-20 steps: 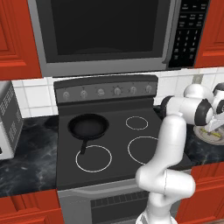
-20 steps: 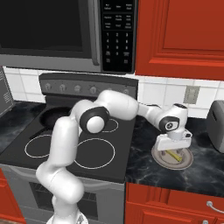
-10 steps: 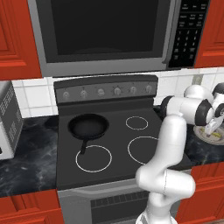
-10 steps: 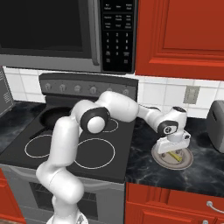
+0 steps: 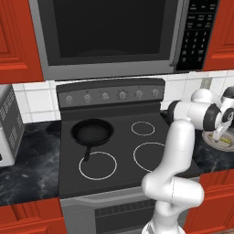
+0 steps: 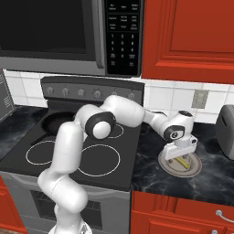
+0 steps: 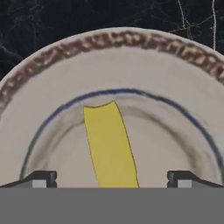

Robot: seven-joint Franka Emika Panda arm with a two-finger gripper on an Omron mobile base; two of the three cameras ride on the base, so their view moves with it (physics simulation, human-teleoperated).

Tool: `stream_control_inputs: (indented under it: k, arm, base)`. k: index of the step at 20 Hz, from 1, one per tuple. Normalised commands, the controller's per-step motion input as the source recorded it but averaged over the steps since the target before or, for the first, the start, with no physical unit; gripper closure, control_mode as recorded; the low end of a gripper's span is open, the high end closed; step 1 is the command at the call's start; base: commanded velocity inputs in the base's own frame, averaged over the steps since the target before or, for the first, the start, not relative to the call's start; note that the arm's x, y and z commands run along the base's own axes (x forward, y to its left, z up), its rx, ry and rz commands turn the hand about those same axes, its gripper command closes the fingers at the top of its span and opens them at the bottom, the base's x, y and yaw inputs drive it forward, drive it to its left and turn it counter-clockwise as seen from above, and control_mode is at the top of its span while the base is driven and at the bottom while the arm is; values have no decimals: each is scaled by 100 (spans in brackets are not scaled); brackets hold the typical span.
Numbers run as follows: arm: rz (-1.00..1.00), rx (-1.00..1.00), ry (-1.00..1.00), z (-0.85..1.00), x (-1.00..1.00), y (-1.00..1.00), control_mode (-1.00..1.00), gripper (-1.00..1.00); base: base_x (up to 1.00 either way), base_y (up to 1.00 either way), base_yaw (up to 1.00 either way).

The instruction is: Pick up the butter stick and place it in the pan. Then turn on the burner for the pan.

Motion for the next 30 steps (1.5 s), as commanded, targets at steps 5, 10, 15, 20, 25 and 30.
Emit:
stream_control_inputs:
  k: [5, 10, 15, 20, 25, 30]
  arm:
    - [3, 0, 0, -9, 10, -1, -100, -100]
    - [2, 0, -1, -19, 0, -2, -100, -100]
    - [0, 0, -2, -42, 0, -1, -100, 100]
    - [0, 0, -2, -37, 0, 0, -100, 100]
    - [0, 0, -1, -32, 0, -1, -100, 100]
    - [0, 0, 0, -8, 1, 0, -100, 100]
  base:
    - [0, 0, 0]
    - [0, 0, 0]
    - [0, 0, 0]
    - [0, 0, 0]
    - [0, 0, 0]
    - [0, 0, 0]
